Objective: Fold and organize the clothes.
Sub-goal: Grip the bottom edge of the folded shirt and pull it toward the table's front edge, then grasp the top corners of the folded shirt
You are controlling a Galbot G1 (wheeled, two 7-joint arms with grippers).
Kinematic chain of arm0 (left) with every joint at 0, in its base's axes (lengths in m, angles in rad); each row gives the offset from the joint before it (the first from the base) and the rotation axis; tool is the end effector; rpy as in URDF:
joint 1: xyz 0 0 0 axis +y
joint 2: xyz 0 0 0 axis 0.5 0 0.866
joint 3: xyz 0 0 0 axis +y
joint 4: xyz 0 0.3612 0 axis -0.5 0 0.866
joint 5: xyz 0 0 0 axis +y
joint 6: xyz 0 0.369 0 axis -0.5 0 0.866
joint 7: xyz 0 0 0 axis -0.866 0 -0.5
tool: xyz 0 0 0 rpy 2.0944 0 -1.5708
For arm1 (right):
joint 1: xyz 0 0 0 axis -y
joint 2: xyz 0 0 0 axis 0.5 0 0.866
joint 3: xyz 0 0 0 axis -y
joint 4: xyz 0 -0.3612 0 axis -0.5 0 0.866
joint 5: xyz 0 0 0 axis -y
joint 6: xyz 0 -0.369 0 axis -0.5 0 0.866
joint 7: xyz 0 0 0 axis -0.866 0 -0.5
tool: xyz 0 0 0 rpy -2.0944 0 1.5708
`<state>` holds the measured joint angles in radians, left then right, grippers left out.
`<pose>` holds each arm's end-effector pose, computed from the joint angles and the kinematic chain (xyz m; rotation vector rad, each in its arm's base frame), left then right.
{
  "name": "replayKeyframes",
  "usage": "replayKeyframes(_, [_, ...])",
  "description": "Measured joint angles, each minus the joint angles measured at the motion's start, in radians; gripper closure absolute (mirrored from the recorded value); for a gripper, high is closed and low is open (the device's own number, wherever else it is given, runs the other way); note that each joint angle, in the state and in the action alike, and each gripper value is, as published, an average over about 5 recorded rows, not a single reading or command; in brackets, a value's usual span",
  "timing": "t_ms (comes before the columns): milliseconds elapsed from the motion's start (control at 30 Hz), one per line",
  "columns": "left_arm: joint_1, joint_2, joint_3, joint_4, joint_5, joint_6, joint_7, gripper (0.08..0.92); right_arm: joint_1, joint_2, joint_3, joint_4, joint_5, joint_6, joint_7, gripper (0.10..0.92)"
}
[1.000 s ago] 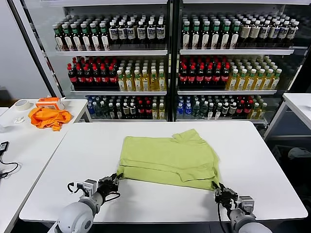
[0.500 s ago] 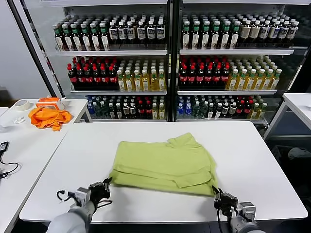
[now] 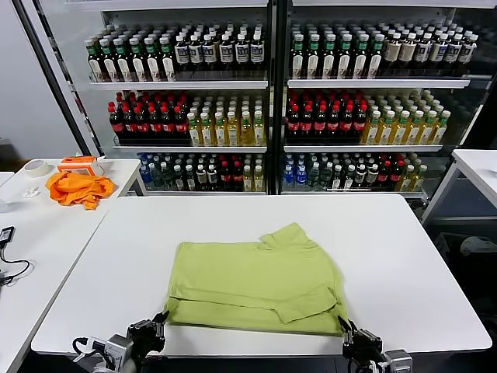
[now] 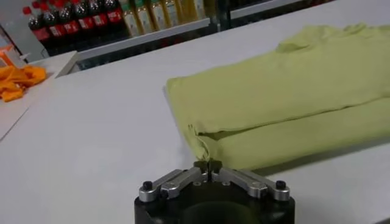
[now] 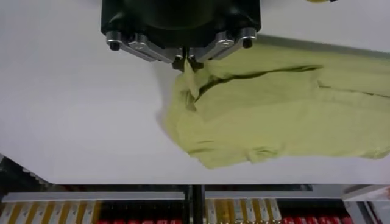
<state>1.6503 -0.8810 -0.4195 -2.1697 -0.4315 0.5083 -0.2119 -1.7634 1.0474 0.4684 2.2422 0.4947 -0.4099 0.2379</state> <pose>0.1712 0.0731 -0.2858 -0.2785 -2.4958 -0.3465 0.1375 -0.0520 -0.2814 0.1840 -2.5835 0.0238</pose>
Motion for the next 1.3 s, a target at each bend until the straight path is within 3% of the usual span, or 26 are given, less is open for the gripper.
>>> replayKeyframes(400, [-0.032, 0.024, -0.054, -0.035, -0.061, 0.004, 0.015, 0.571, 0.039, -0.051, 0.076, 0.078, 0.066, -0.017, 0.016, 0.455])
replayKeyframes(700, [-0.179, 0.022, -0.023, 0.041, -0.143, -0.047, 0.072, 0.302, 0.318, -0.047, -0.043, -0.033, 0.133, -0.072, 0.076, 0.223])
replayKeyframes(867, [-0.315, 0.013, 0.03, 0.142, -0.17, -0.054, 0.105, 0.189, 0.513, -0.028, -0.143, -0.155, 0.149, -0.095, 0.089, 0.203])
replayKeyframes(1300, [-0.631, -0.025, 0.181, 0.43, -0.182, -0.07, 0.199, 0.177, 0.904, 0.087, -0.344, -0.534, 0.162, -0.116, 0.103, 0.203])
